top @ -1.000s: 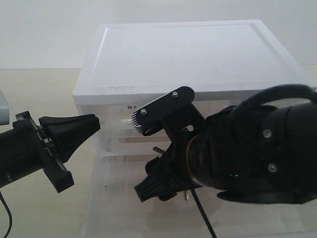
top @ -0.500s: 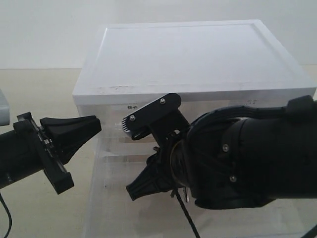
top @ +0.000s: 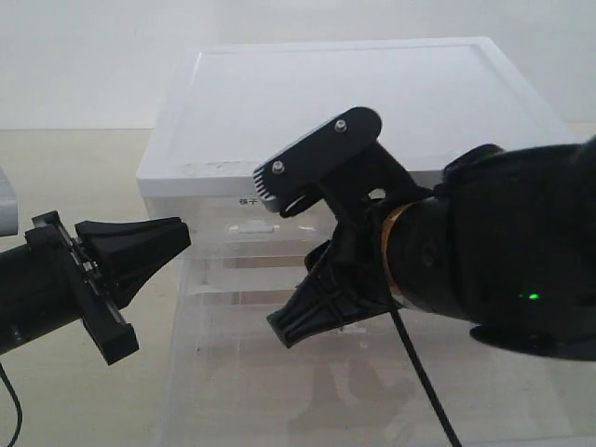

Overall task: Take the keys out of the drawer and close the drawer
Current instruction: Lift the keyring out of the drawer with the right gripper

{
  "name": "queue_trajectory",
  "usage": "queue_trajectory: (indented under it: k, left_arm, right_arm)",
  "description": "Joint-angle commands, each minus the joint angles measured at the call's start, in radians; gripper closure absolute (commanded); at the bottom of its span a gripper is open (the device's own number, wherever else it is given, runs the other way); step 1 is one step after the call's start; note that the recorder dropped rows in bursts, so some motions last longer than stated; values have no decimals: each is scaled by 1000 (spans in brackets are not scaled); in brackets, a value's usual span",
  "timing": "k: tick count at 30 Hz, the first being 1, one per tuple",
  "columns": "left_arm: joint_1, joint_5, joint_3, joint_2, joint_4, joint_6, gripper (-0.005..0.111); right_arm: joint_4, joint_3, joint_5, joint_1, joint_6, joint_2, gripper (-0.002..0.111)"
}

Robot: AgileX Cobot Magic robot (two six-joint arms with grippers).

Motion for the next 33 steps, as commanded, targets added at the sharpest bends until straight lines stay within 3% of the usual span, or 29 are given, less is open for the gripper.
queue_trajectory:
  k: [1, 19, 33]
  left_arm:
    - [-9, -10, -4, 4, 5, -14, 102]
    - [-9, -10, -4, 4, 18, -14, 102]
    - [-9, -10, -4, 4, 21, -14, 102]
  right_arm:
    - [80, 1, 36, -1, -101, -39, 108]
    - [45, 1, 170, -1, -159, -388, 108]
    - [125, 1, 526, -1, -317, -787, 108]
